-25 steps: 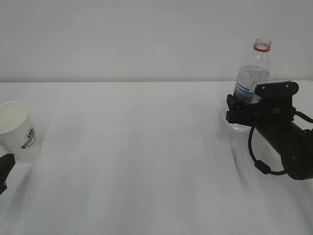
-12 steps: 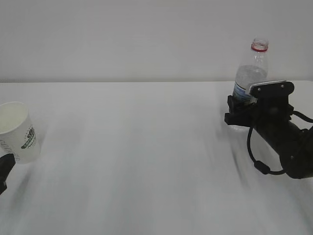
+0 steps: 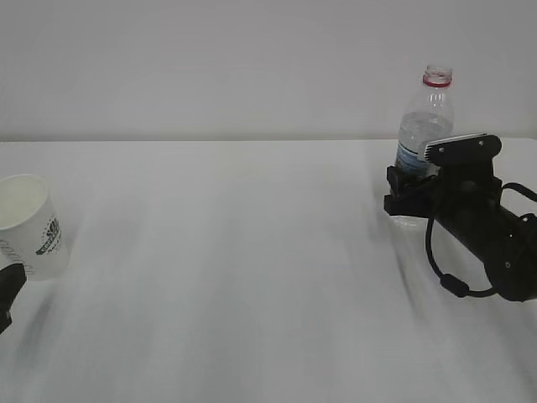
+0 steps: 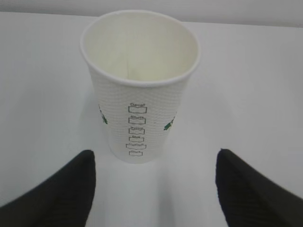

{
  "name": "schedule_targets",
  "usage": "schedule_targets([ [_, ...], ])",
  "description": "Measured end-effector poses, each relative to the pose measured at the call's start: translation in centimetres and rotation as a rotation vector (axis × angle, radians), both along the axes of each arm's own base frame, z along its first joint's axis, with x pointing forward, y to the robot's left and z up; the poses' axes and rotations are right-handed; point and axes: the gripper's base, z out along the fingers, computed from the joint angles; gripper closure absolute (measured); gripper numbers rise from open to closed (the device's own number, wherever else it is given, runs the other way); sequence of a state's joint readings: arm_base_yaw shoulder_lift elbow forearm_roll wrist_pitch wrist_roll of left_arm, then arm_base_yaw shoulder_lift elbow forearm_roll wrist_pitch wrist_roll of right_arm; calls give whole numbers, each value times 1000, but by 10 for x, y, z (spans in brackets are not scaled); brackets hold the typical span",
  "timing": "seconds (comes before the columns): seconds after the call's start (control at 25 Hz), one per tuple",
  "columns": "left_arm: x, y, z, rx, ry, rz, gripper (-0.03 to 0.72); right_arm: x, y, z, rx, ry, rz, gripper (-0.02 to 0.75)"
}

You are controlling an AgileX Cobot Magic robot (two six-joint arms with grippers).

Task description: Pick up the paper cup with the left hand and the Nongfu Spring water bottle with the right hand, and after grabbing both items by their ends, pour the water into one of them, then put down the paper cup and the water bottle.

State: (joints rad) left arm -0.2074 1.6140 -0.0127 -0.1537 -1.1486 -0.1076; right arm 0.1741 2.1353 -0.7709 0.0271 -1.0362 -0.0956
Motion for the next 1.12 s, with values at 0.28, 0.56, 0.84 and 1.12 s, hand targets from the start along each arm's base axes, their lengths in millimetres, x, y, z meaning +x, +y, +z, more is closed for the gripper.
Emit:
schedule_targets([
  [0.28, 0, 0, 0, 0, 0, 0, 111, -11, -2, 10, -5, 15, 2, 223],
  [0.56, 0, 0, 0, 0, 0, 0, 111, -25, -4, 26, -2, -5, 2, 223],
  [0.84, 0, 0, 0, 0, 0, 0, 111, -39, -7, 48, 3, -51, 5, 223],
  [1.12, 0, 0, 0, 0, 0, 0, 111, -64, -11, 60, 3, -53, 6, 223],
])
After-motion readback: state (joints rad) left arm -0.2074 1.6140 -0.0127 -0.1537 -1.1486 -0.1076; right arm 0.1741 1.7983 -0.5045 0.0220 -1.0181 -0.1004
